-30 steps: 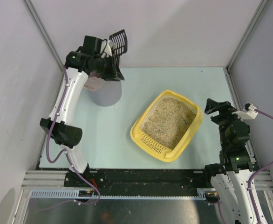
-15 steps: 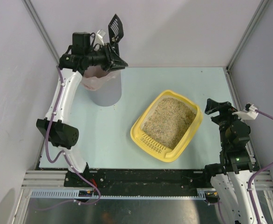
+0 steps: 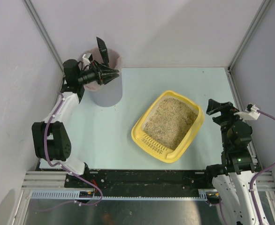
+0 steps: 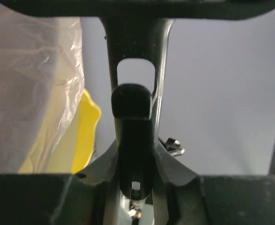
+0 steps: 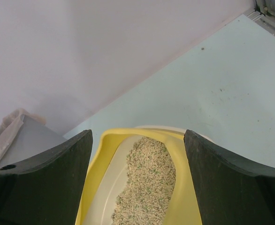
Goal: Clean the litter box
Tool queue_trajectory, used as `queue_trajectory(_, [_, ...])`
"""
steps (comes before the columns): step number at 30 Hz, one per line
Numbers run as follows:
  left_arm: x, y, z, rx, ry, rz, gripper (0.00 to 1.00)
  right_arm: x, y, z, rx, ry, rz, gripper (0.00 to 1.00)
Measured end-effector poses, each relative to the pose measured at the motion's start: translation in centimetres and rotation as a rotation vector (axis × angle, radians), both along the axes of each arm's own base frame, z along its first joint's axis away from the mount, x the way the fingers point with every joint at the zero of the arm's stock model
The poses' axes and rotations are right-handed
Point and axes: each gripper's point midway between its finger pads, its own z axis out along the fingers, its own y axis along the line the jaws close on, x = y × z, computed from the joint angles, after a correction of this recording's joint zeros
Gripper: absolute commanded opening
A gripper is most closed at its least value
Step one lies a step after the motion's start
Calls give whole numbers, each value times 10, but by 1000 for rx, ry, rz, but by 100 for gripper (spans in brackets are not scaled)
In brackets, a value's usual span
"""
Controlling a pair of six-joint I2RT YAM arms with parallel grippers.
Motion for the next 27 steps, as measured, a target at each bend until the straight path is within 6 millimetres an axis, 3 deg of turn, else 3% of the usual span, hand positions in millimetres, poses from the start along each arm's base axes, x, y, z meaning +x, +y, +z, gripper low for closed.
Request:
queue_trajectory(3, [-3, 0, 9, -73, -1, -18, 0, 1, 0, -1, 0, 3, 0, 84])
queue_trajectory(12, [-20, 0, 66, -236, -139, -67, 0, 3, 1, -4, -2, 16, 2, 84])
queue_trajectory(15, [-27, 3, 67, -295, -203, -57, 0, 3, 1, -4, -2, 16, 2, 84])
queue_trajectory(22, [-5, 10, 49, -384, -218, 12, 0, 3, 1, -4, -2, 16, 3, 84])
queue_trajectory(27, [-6, 13, 54, -413, -245, 34, 0, 3, 2, -4, 0, 17, 7, 84])
